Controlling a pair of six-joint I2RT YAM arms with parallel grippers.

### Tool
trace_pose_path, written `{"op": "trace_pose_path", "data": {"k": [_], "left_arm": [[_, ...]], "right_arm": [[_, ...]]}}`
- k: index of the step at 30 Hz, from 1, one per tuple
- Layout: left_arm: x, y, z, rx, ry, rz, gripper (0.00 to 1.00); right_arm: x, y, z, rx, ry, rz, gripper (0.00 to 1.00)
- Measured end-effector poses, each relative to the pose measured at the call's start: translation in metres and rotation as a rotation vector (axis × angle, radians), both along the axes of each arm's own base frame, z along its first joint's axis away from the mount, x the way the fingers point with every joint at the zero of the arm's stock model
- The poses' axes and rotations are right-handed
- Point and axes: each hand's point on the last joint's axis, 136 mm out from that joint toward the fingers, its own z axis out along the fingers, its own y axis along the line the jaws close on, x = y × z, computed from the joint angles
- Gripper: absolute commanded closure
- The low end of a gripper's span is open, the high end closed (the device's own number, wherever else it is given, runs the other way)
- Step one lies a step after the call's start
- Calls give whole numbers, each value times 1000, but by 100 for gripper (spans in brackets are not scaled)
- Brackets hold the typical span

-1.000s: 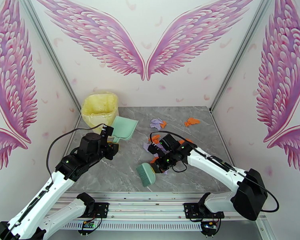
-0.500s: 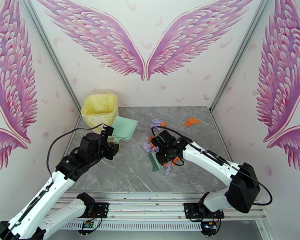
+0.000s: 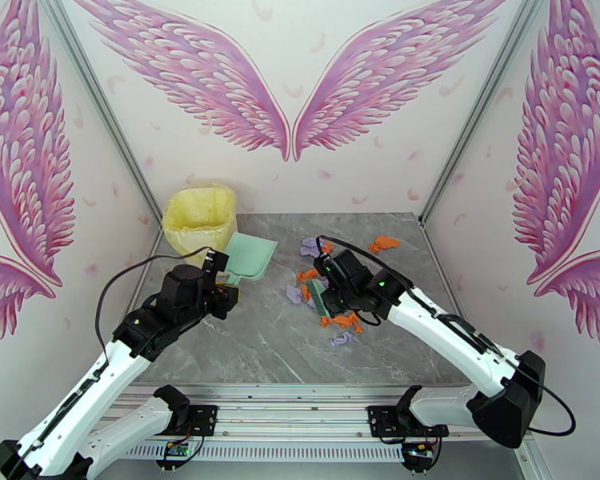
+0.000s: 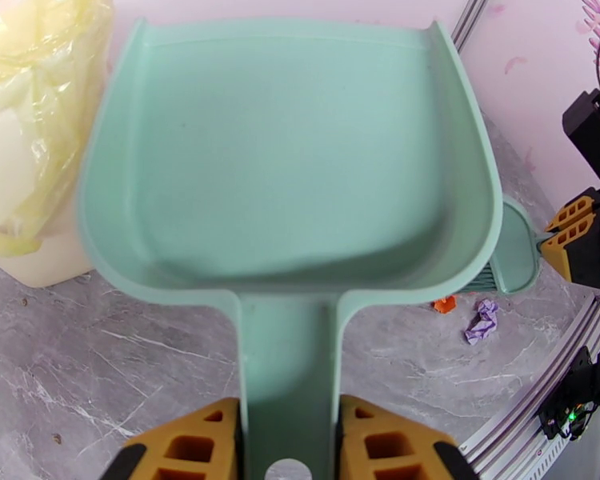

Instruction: Sweep away the paper scraps from the table

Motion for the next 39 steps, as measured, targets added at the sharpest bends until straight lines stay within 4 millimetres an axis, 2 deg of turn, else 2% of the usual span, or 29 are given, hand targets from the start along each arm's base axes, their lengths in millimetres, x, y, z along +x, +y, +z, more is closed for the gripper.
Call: {"op": "trace_pose_path", "data": {"k": [5,10,16,20,25,27,30,33,39], "left_arm": [[-1,-1,0,-4,2,-7,100],[-1,-2,0,-6,3,-10,100],[-1,-2,0,-8,4,-12,100],[-2,-3,0,-10,5,-15,100],[-2,-4,1,-15,6,-21,100],[-3,-3,2,-17,2,-21,100],[-5,-2,6,-24,-9,-20,100],[-6,-2,8,-30,-16,-20,100],[-6,-2,8,-30,-17,-21,100]], "right_arm": [[-10,-42,6,-121,24,-197,100],[-37,-86,6,-183,52,-416,100],[-78,-113,-16,-92,110,-615,100],[-95,-114,-32,-21,178,-728,100],[-99,-110,-37,-15,257,-891,100],[-97,-107,-33,-60,290,-959,100],[-81,-92,-29,-109,322,-1047,100],[-67,-76,-34,-129,354,-1090,100],[-74,-73,-38,-126,396,-1189,100]]}}
